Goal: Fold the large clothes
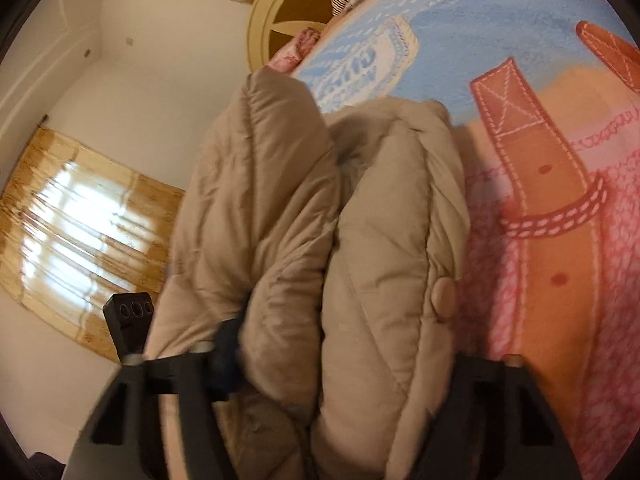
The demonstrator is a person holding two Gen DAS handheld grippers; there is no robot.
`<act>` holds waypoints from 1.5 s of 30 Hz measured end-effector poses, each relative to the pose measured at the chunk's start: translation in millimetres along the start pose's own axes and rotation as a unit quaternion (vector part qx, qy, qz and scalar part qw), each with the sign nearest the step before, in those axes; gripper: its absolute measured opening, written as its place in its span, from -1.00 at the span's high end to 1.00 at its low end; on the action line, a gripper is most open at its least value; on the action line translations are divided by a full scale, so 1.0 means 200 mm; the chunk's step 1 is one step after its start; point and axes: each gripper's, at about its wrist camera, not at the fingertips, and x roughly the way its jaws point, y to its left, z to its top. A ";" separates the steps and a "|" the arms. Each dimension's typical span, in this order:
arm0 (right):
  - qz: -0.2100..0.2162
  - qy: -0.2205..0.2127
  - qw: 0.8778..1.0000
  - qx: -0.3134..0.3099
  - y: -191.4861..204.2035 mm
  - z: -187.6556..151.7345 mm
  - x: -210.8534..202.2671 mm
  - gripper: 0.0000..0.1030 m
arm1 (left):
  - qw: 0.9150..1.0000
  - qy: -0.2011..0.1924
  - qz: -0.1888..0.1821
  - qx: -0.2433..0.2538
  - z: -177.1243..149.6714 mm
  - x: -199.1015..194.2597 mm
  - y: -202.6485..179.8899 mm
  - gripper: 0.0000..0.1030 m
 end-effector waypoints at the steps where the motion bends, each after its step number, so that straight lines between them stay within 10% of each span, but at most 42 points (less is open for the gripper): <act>1: -0.003 -0.005 1.000 -0.003 0.02 -0.01 -0.01 0.09 | 1.000 -0.005 0.004 0.011 0.01 -0.03 -0.03 -0.01; 18: 0.104 -0.033 0.992 -0.057 0.60 -0.04 0.20 0.34 | 0.989 -0.099 0.089 0.068 0.10 -0.71 0.01 0.22; 45: 0.120 0.077 0.982 -0.127 1.20 -0.06 1.08 0.36 | 0.973 -0.118 0.198 -0.011 -0.12 -0.91 0.57 0.22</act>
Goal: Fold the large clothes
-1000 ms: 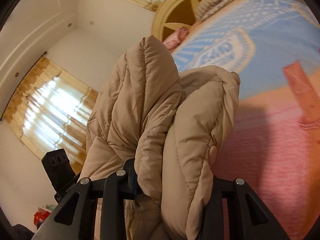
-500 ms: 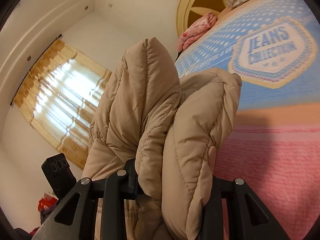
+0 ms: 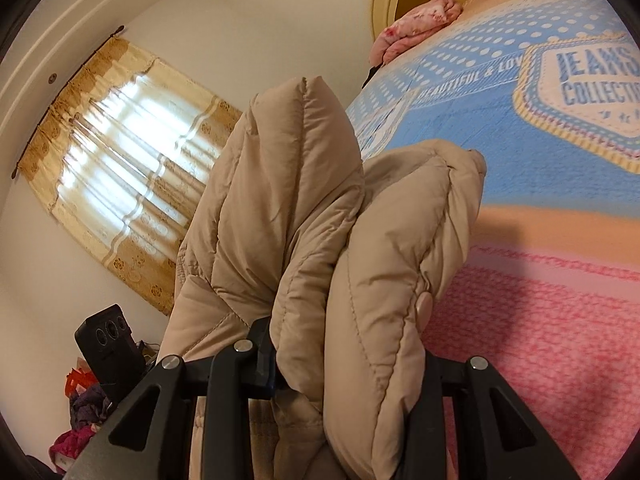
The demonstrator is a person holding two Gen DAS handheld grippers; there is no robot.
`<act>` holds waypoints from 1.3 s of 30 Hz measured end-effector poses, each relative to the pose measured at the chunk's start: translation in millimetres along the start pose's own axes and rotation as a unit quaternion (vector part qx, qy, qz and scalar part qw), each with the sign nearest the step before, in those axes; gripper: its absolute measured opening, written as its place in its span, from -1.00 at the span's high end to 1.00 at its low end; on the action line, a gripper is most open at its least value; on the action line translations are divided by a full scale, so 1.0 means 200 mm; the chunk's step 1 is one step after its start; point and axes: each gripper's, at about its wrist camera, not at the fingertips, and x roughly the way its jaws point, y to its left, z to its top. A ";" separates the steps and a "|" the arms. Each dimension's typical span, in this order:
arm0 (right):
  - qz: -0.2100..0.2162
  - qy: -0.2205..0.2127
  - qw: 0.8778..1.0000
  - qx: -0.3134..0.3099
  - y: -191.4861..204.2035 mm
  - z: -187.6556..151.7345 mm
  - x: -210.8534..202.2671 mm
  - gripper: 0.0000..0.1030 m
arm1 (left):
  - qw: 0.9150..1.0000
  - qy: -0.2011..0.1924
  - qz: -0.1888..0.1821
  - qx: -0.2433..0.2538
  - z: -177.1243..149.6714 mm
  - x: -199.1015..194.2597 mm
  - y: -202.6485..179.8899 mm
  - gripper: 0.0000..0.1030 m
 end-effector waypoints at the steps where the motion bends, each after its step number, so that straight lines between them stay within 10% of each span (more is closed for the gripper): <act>1: 0.000 0.003 1.000 0.000 0.00 0.00 0.02 0.36 | 1.000 0.001 0.001 -0.001 -0.01 0.00 0.01 0.22; 17: -0.028 0.028 0.999 0.008 -0.05 -0.03 0.19 0.36 | 0.999 0.015 0.016 -0.024 -0.14 -0.02 0.10 0.16; 29: -0.054 0.042 0.998 0.008 -0.08 -0.06 0.26 0.28 | 0.998 0.018 0.060 -0.028 -0.19 -0.01 0.18 -0.53; 39: -0.104 0.039 0.994 -0.011 -0.03 -0.06 0.25 -0.04 | 0.995 0.015 0.095 -0.023 -0.19 -0.04 0.17 -0.75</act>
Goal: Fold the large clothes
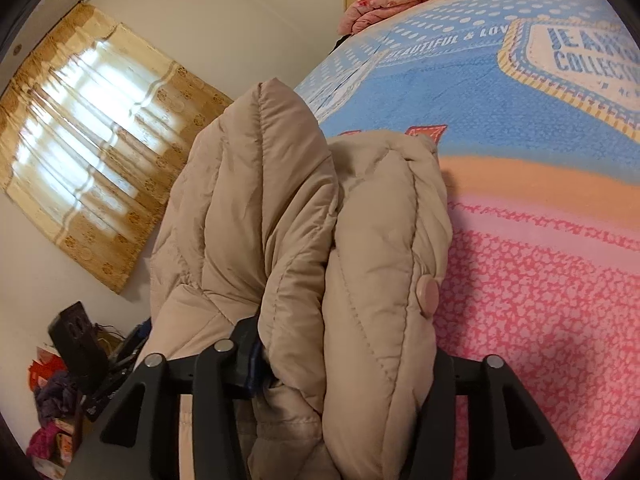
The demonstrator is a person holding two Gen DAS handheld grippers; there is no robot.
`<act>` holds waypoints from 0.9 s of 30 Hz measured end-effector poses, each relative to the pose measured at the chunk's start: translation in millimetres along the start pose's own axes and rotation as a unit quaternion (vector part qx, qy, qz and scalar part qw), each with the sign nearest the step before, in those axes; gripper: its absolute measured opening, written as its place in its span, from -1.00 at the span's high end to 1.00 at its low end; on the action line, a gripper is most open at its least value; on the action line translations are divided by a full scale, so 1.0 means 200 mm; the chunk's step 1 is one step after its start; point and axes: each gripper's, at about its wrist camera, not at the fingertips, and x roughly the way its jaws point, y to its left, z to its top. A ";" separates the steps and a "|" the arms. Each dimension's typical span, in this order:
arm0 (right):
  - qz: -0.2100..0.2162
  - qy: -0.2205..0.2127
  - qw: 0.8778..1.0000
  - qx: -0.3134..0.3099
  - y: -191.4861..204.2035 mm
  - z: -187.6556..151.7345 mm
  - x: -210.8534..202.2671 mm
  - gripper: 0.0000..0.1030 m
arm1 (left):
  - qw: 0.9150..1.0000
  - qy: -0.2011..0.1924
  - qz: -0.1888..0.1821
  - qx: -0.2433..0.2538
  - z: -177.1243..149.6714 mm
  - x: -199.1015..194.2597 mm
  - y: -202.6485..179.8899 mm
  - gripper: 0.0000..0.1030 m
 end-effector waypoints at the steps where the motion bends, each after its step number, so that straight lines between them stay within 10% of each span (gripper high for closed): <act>1: -0.005 -0.003 1.000 0.000 0.01 0.00 -0.01 -0.07 | 1.000 -0.001 0.008 0.004 0.00 -0.02 -0.01 -0.75; 12: -0.138 -0.091 0.984 -0.069 0.30 -0.17 -0.45 -0.31 | 0.998 -0.061 0.022 0.005 0.01 -0.44 -0.07 -0.96; 27: -0.160 -0.202 0.944 -0.206 0.98 -0.51 -0.91 -0.44 | 0.984 -0.177 -0.002 0.030 0.10 -0.90 -0.21 -1.00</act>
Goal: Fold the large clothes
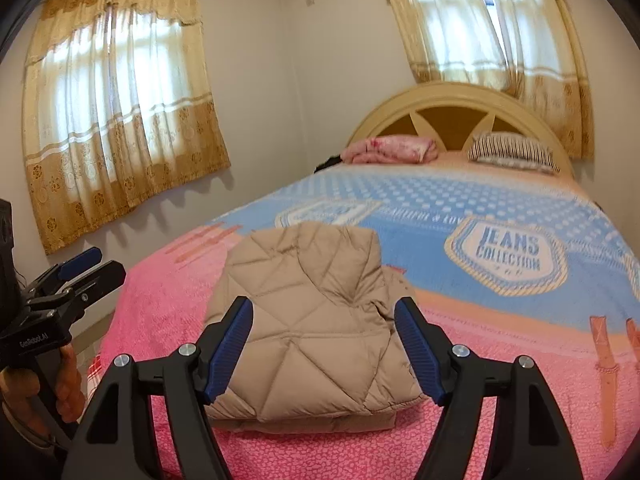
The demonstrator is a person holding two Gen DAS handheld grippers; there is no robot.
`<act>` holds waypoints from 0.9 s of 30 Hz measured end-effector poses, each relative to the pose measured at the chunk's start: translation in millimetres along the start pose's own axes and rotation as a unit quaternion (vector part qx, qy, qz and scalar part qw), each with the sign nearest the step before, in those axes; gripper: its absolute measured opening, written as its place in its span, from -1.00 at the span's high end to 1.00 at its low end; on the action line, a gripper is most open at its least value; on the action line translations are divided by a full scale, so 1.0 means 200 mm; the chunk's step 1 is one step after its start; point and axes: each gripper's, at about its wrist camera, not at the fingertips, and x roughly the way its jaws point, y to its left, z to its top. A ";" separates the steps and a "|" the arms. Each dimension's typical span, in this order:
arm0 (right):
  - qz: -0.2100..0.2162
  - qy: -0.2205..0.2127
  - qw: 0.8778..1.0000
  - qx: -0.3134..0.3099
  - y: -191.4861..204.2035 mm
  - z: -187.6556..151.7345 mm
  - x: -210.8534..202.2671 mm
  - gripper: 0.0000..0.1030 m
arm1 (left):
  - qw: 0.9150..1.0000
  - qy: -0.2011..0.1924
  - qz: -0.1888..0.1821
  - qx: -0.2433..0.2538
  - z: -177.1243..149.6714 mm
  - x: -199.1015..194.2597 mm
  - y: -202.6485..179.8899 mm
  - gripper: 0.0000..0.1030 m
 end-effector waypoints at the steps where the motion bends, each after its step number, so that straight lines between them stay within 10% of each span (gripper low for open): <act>1: 0.001 -0.003 1.000 -0.002 0.01 0.00 -0.01 -0.44 | 1.000 -0.004 -0.002 -0.001 0.01 -0.01 0.00 -1.00; 27: 0.017 -0.011 1.000 -0.021 0.09 -0.04 -0.04 -0.47 | 1.000 -0.012 -0.001 -0.008 -0.03 0.01 0.03 -1.00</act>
